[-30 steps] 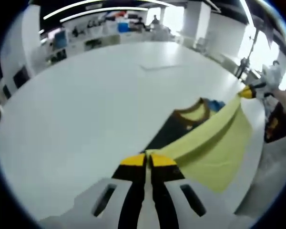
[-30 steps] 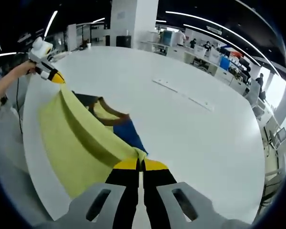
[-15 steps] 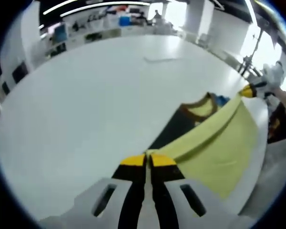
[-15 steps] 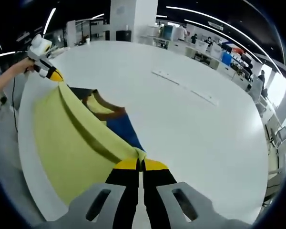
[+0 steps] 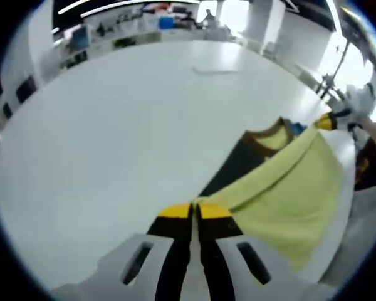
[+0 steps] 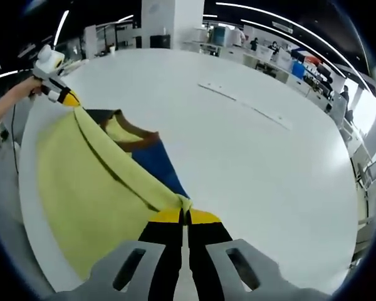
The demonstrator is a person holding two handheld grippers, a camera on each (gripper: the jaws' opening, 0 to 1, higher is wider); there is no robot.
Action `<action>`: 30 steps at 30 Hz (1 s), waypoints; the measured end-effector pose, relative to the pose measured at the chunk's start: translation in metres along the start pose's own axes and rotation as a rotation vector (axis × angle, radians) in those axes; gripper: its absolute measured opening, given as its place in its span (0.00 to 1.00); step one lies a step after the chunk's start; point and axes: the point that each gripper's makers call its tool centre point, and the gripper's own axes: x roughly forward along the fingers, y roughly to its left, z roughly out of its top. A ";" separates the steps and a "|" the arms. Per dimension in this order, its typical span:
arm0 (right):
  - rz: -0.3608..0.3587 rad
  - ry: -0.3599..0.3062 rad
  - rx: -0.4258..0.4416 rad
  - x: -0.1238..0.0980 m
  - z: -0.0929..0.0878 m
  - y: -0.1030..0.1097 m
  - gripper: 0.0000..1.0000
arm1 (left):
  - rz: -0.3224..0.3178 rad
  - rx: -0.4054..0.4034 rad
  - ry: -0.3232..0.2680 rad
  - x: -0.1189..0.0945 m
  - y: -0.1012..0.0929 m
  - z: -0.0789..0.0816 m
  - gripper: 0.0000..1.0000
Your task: Fold the garment on the visible template until the final outline fits inside the template.
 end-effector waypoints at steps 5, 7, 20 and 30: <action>0.003 0.010 0.006 0.005 -0.004 0.001 0.02 | 0.003 -0.007 0.006 0.005 0.002 -0.003 0.00; 0.004 0.011 0.004 0.006 -0.005 0.001 0.02 | 0.006 0.002 0.010 0.007 0.002 -0.005 0.00; 0.012 0.015 0.011 0.013 -0.009 0.004 0.03 | 0.002 0.012 0.013 0.009 0.002 -0.007 0.00; -0.045 -0.007 -0.070 0.001 -0.002 -0.004 0.09 | 0.013 0.084 -0.004 -0.002 -0.011 -0.003 0.04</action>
